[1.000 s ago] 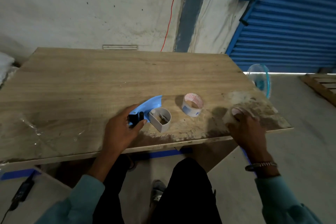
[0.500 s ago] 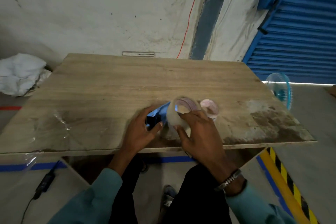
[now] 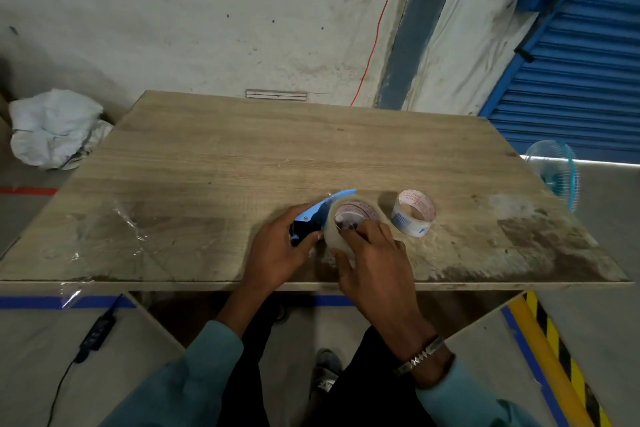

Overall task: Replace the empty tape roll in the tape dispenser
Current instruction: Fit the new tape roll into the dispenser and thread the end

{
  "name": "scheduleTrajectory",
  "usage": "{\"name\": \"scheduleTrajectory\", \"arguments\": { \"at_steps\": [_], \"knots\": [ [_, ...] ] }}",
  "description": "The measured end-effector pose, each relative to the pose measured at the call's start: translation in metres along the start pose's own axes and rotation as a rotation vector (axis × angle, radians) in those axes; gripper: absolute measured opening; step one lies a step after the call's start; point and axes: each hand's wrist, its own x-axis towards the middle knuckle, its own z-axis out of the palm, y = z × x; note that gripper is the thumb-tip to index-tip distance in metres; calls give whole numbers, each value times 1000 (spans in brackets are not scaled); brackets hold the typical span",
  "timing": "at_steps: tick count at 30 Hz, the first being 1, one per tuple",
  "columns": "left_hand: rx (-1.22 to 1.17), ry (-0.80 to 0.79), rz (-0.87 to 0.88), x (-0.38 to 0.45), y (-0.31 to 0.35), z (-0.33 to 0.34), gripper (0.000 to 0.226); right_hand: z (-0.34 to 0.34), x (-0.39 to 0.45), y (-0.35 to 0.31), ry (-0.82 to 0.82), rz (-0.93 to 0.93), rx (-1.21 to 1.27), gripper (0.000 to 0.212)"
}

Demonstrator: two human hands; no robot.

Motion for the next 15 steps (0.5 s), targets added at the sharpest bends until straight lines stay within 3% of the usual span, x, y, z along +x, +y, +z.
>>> {"name": "scheduleTrajectory", "arguments": {
  "at_steps": [4,9,12,15],
  "knots": [
    [-46,81,-7,2,-9,1,48,0,-3,5,-30,-25,5,46],
    [-68,140,-29,3,-14,1,21,-4,8,22,-37,-48,108,60],
    [-60,107,-41,4,-14,3,23,-10,18,32,-156,112,397,102],
    [-35,49,-23,5,-15,4,31,-13,40,41,-309,153,420,138]
  ]
}}
